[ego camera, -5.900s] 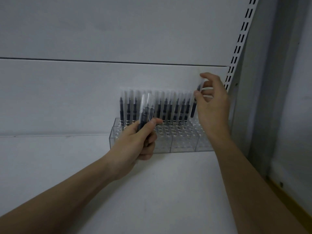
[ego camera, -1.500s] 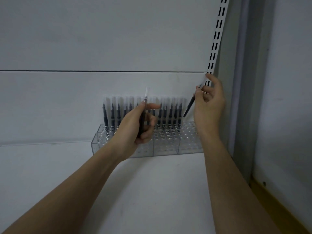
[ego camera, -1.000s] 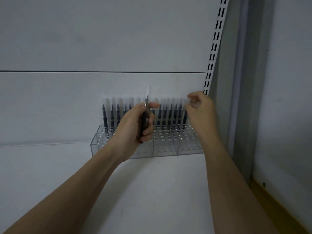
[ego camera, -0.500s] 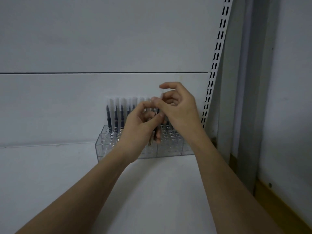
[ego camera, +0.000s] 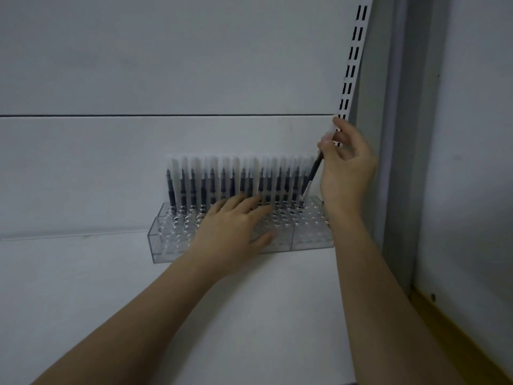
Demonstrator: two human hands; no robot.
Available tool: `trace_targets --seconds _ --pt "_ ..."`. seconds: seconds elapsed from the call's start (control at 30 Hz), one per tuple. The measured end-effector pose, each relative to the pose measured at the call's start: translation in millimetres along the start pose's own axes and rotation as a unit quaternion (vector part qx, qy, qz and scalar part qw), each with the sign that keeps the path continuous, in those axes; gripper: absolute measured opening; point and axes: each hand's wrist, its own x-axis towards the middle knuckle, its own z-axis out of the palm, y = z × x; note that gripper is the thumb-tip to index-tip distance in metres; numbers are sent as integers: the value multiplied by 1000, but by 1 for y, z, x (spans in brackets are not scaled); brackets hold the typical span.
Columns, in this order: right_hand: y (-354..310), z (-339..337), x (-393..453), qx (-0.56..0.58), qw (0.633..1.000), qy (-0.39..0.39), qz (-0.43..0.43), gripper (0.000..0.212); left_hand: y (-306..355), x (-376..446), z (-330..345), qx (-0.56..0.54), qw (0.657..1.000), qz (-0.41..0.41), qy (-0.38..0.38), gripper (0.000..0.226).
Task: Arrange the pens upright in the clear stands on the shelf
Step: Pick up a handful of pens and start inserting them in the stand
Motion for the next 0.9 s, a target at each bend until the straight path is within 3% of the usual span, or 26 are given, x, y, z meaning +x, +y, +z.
trace_targets --seconds 0.3,0.47,0.6,0.9 --pt "20 -2 4 -52 999 -11 -13 30 6 -2 -3 13 1000 -10 -16 57" --pt "31 -7 2 -157 985 -71 -14 29 6 -4 -2 13 1000 -6 -7 57" --pt "34 -8 5 -212 976 -53 -23 17 5 -2 0 5 1000 -7 -2 58" --pt "28 -2 4 -208 976 -59 -16 25 2 0 5 2 1000 -7 2 59"
